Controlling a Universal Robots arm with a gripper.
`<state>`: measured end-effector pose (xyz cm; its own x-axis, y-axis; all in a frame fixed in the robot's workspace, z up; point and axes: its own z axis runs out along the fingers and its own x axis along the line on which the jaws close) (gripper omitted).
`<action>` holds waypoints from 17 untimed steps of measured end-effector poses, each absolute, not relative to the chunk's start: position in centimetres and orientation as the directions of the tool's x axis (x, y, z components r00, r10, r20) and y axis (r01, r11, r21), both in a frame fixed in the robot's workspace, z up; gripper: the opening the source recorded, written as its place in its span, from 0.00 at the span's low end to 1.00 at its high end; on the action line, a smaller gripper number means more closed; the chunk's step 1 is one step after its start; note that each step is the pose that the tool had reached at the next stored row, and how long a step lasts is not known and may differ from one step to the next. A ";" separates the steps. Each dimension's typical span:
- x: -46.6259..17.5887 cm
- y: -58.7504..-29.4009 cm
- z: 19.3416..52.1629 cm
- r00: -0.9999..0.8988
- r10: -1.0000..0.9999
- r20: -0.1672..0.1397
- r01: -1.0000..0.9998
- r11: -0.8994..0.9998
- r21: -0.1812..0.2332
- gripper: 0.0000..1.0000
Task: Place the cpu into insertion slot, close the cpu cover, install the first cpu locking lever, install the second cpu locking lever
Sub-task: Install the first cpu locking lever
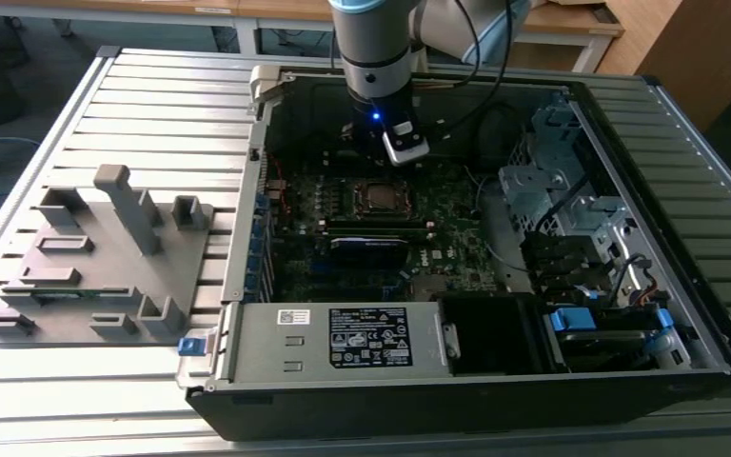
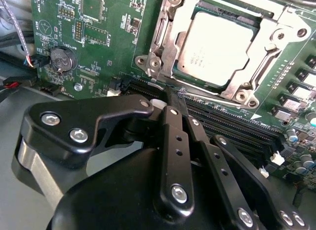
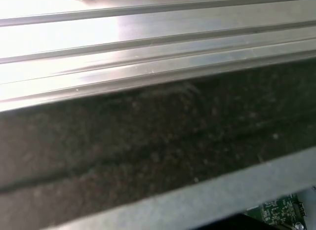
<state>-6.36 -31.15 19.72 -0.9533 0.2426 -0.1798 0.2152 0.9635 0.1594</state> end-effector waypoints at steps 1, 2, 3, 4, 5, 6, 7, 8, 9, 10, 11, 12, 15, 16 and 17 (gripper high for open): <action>-6.4 -31.2 19.7 -0.953 0.242 -0.180 0.215 0.964 0.158 0.10; -6.4 -31.2 19.7 -0.953 0.242 -0.181 0.215 0.964 0.156 0.10; -6.4 -31.2 19.7 -0.953 0.241 -0.181 0.215 0.964 0.153 0.10; -6.4 -31.2 19.7 -0.953 0.241 -0.182 0.215 0.965 0.151 0.10; -6.4 -31.2 19.7 -0.953 0.240 -0.183 0.215 0.965 0.147 0.10; -6.4 -31.2 19.7 -0.953 0.240 -0.184 0.215 0.966 0.144 0.10; -6.4 -31.2 19.7 -0.953 0.239 -0.184 0.215 0.966 0.141 0.10; -6.4 -31.2 19.7 -0.953 0.239 -0.184 0.215 0.966 0.141 0.10; -6.4 -31.2 19.7 -0.953 0.239 -0.185 0.215 0.966 0.140 0.10; -6.4 -31.2 19.7 -0.953 0.239 -0.184 0.215 0.966 0.140 0.10; -6.4 -31.2 19.7 -0.953 0.239 -0.184 0.215 0.966 0.140 0.10; -6.4 -31.2 19.8 -0.953 0.239 -0.185 0.215 0.966 0.140 0.10; -6.4 -31.2 20.1 -0.953 0.239 -0.185 0.215 0.966 0.141 0.10; -6.4 -31.2 20.2 -0.953 0.239 -0.185 0.215 0.966 0.141 0.10; -6.4 -31.2 20.2 -0.953 0.239 -0.185 0.215 0.966 0.141 0.10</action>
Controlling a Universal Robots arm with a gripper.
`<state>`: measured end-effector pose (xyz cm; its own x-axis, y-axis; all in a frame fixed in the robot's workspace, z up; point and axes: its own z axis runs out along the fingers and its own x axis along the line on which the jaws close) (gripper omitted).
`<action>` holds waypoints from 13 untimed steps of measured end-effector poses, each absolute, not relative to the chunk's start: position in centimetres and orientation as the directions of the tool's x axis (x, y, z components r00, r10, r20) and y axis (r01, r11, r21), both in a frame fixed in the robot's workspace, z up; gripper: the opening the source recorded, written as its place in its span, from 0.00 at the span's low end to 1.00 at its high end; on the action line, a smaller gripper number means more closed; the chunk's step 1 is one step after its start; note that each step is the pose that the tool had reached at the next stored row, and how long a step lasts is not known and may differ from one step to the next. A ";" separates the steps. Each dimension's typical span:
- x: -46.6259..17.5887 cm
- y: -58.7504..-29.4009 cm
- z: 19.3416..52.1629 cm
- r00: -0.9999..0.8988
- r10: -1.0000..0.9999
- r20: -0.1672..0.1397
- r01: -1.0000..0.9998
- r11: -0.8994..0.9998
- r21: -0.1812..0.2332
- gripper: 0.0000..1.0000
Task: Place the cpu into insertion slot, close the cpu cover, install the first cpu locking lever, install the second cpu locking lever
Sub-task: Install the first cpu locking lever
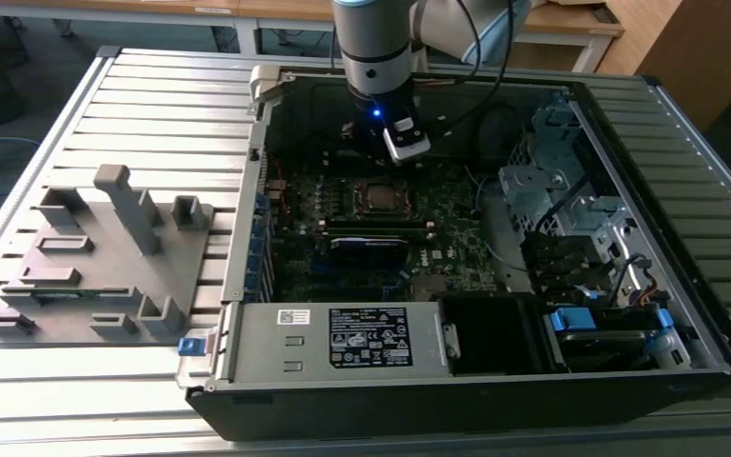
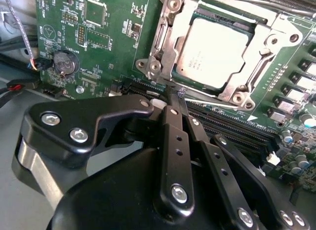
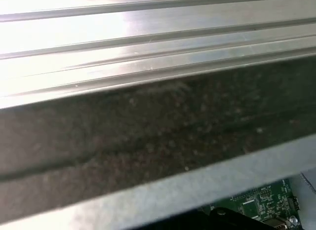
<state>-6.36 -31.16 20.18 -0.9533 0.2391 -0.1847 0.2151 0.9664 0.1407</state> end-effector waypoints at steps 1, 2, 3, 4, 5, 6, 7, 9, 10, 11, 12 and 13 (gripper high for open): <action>-6.4 -31.2 20.2 -0.953 0.239 -0.185 0.215 0.966 0.141 0.10; -6.4 -31.2 20.2 -0.953 0.239 -0.185 0.215 0.966 0.141 0.10; -6.4 -31.2 20.2 -0.953 0.240 -0.185 0.216 0.966 0.141 0.10; -6.4 -31.2 20.2 -0.952 0.243 -0.185 0.219 0.965 0.141 0.10; -6.4 -31.1 20.2 -0.951 0.248 -0.185 0.224 0.964 0.141 0.10; -6.4 -31.1 20.2 -0.949 0.255 -0.185 0.232 0.963 0.141 0.10; -6.4 -31.1 20.2 -0.947 0.263 -0.185 0.239 0.961 0.141 0.10; -6.4 -31.0 20.2 -0.943 0.277 -0.185 0.254 0.957 0.141 0.10; -6.4 -31.0 20.1 -0.941 0.284 -0.185 0.261 0.955 0.141 0.10; -6.4 -31.0 20.1 -0.939 0.291 -0.185 0.268 0.953 0.141 0.10; -6.4 -31.0 20.1 -0.937 0.297 -0.185 0.273 0.952 0.141 0.10; -6.4 -30.9 20.1 -0.935 0.302 -0.185 0.279 0.950 0.141 0.10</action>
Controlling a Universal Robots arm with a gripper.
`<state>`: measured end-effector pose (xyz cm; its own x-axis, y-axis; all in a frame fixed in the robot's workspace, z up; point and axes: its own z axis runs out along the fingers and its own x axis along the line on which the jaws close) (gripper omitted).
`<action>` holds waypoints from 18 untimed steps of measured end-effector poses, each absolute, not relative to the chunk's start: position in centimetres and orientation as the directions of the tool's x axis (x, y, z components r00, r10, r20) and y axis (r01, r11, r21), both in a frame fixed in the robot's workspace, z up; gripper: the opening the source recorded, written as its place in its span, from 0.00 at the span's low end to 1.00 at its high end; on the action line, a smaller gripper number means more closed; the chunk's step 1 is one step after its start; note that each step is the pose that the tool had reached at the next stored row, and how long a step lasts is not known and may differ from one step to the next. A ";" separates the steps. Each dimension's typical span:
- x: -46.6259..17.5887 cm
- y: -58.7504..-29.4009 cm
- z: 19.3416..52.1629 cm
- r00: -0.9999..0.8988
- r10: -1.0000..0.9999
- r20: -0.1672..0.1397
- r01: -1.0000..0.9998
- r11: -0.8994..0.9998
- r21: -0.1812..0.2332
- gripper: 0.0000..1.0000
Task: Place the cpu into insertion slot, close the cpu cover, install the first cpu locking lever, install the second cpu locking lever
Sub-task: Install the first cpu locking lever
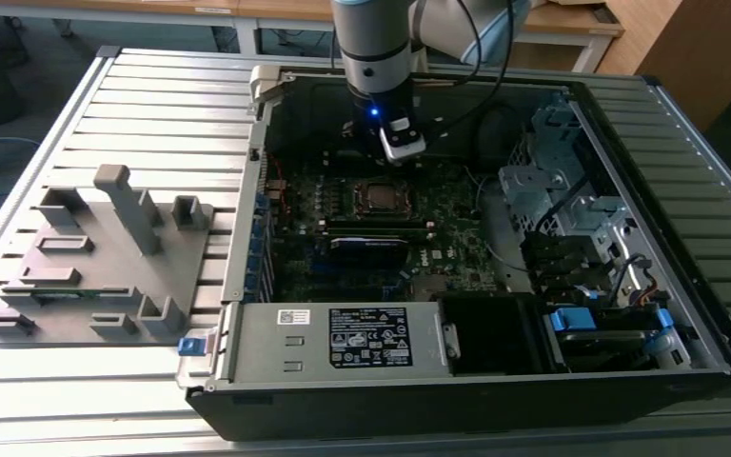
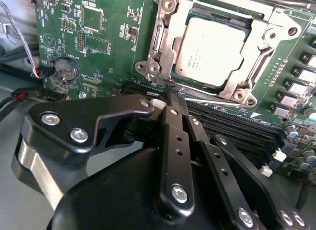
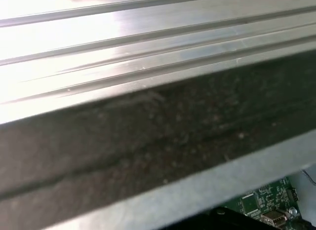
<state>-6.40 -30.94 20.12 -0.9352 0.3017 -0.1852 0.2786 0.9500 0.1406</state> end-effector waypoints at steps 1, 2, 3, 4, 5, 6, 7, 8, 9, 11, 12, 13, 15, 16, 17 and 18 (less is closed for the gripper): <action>-6.4 -30.9 20.1 -0.934 0.307 -0.185 0.284 0.949 0.141 0.10; -6.4 -30.9 20.1 -0.932 0.311 -0.185 0.288 0.947 0.141 0.10; -6.4 -30.8 20.1 -0.931 0.316 -0.185 0.293 0.946 0.141 0.10; -6.4 -30.8 20.1 -0.929 0.320 -0.185 0.297 0.944 0.141 0.10; -6.4 -30.8 20.1 -0.928 0.323 -0.185 0.300 0.943 0.141 0.10; -6.4 -30.8 20.1 -0.928 0.323 -0.185 0.301 0.943 0.141 0.10; -6.4 -30.8 20.1 -0.928 0.323 -0.185 0.301 0.943 0.141 0.10; -6.4 -30.8 20.1 -0.928 0.323 -0.185 0.301 0.943 0.141 0.10; -6.4 -30.8 20.1 -0.928 0.324 -0.184 0.301 0.943 0.143 0.10; -6.4 -30.8 20.1 -0.928 0.329 -0.176 0.301 0.939 0.166 0.10; -6.4 -30.9 20.1 -0.928 0.331 -0.172 0.301 0.937 0.178 0.10; -6.4 -30.9 20.1 -0.928 0.332 -0.169 0.301 0.935 0.186 0.10; -6.4 -31.0 20.2 -0.928 0.334 -0.166 0.301 0.934 0.195 0.10; -6.4 -31.0 20.2 -0.928 0.334 -0.165 0.301 0.933 0.199 0.10; -6.4 -31.1 20.2 -0.928 0.336 -0.162 0.301 0.931 0.206 0.10; -6.4 -31.2 20.2 -0.928 0.337 -0.159 0.301 0.929 0.215 0.10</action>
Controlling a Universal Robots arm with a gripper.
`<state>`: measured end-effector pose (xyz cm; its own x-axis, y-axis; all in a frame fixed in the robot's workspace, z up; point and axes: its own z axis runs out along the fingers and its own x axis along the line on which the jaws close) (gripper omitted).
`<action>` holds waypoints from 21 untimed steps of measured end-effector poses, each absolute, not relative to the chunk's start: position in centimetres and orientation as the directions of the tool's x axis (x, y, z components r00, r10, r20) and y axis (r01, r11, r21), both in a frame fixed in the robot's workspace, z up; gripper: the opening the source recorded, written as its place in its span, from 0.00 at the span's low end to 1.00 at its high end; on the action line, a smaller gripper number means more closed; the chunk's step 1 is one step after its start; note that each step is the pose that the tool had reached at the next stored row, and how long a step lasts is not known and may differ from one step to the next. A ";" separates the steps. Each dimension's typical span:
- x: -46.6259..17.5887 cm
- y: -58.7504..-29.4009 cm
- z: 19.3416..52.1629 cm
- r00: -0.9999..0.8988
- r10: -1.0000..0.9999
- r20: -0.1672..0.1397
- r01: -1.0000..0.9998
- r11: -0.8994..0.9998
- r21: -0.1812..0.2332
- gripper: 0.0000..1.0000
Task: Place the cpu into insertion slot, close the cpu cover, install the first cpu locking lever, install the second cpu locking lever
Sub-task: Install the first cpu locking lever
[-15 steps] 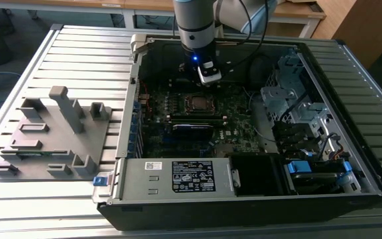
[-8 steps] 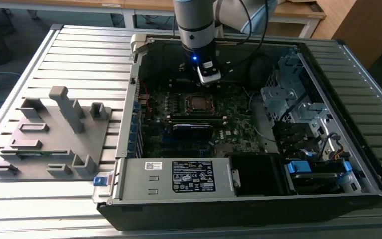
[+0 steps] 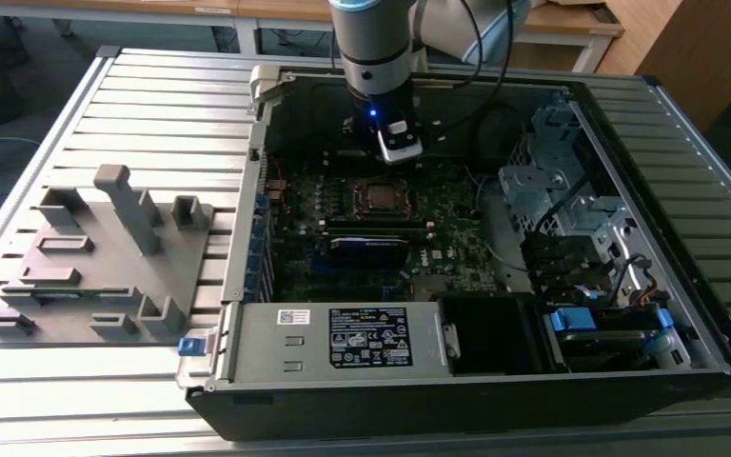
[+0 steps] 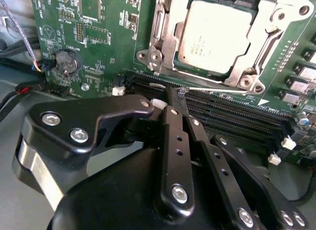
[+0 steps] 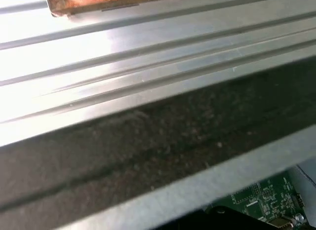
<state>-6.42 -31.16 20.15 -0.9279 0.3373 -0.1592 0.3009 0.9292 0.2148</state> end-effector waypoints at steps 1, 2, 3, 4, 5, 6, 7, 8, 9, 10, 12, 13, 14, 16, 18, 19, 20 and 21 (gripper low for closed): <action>-6.4 -31.2 20.1 -0.928 0.338 -0.157 0.301 0.927 0.222 0.10; -6.4 -31.3 20.1 -0.928 0.339 -0.155 0.301 0.927 0.225 0.10; -6.4 -31.4 20.2 -0.928 0.339 -0.155 0.301 0.926 0.227 0.10; -6.4 -31.5 20.1 -0.928 0.339 -0.154 0.301 0.926 0.228 0.10; -6.4 -31.6 20.1 -0.928 0.339 -0.154 0.301 0.926 0.228 0.10; -6.4 -31.7 20.2 -0.928 0.339 -0.154 0.301 0.926 0.228 0.10; -6.4 -31.8 20.2 -0.928 0.339 -0.154 0.301 0.926 0.228 0.10; -6.4 -31.9 20.2 -0.928 0.339 -0.154 0.301 0.926 0.228 0.10; -6.4 -32.0 20.2 -0.928 0.339 -0.155 0.301 0.926 0.228 0.10; -6.4 -32.1 20.1 -0.928 0.340 -0.154 0.301 0.926 0.229 0.10; -6.5 -32.1 20.1 -0.928 0.340 -0.155 0.300 0.925 0.231 0.10; -6.5 -32.1 20.1 -0.928 0.340 -0.155 0.300 0.925 0.233 0.10; -6.5 -32.1 20.1 -0.927 0.340 -0.155 0.300 0.925 0.235 0.10; -6.6 -32.1 20.1 -0.927 0.341 -0.153 0.300 0.923 0.239 0.10; -6.8 -32.1 20.1 -0.927 0.342 -0.152 0.300 0.922 0.243 0.10; -6.9 -32.1 20.1 -0.927 0.343 -0.152 0.301 0.922 0.245 0.10; -7.0 -32.1 20.1 -0.927 0.343 -0.152 0.300 0.922 0.245 0.10; -7.0 -32.1 20.1 -0.927 0.343 -0.153 0.300 0.922 0.246 0.10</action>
<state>-6.95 -32.11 20.07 -0.9270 0.3426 -0.1526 0.3001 0.9217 0.2459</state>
